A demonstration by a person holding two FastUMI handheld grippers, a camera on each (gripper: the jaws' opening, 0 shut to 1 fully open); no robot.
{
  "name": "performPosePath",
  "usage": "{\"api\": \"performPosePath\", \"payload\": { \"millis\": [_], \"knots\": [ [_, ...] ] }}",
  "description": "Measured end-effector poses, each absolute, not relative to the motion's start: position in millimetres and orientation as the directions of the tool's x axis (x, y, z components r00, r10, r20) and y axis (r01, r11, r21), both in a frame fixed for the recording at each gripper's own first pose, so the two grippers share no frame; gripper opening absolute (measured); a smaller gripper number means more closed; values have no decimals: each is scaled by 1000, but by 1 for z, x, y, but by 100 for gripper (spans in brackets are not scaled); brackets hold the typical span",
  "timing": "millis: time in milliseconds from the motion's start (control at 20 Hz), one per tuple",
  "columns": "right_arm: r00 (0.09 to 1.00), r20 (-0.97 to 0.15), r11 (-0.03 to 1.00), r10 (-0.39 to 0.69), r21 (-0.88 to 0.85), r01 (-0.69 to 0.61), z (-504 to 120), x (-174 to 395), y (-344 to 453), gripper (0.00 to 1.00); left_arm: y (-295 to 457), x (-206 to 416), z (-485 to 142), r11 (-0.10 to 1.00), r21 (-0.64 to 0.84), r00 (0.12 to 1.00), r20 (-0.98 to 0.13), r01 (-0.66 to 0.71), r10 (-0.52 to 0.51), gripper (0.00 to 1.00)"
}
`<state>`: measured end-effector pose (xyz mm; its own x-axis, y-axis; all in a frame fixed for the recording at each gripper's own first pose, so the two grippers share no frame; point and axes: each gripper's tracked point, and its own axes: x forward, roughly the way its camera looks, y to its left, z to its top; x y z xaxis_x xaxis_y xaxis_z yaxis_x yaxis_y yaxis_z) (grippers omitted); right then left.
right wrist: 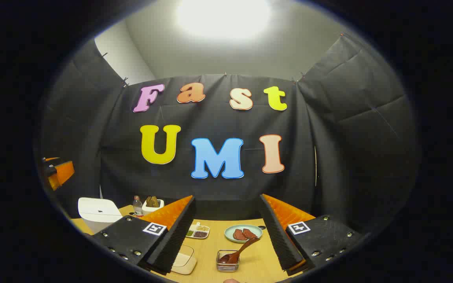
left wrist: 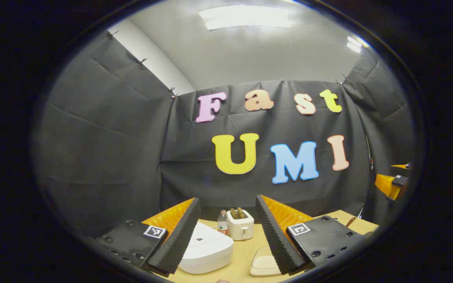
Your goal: Close the left gripper, press the button to open the rice cooker; take a wooden spoon from the chopstick holder with the right hand, scoop a spoonful of rice and pour it into the rice cooker, then put the wooden spoon back into the chopstick holder.
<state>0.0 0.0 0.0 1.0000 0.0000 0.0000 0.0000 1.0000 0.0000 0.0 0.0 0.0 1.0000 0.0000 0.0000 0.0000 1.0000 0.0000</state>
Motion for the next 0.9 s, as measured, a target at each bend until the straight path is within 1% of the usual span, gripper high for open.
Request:
{"api": "performPosePath", "payload": {
  "millis": [100,350,600,900],
  "knots": [
    [1000,17,1000,-16,0,16,3,1,-4,96,1,5,-6,1000,12,1000,-6,6,-6,97],
    [999,10,1000,-31,-5,31,-2,2,-13,96,-7,17,-12,1000,-6,1000,-23,18,-18,97],
    [999,4,999,-47,-1,47,-4,7,-20,96,-16,24,-11,998,24,998,-24,55,-54,97],
    [1000,-2,1000,-19,17,19,-6,13,-17,96,-19,31,-8,998,3,997,-29,65,-65,96]
  ]
}}
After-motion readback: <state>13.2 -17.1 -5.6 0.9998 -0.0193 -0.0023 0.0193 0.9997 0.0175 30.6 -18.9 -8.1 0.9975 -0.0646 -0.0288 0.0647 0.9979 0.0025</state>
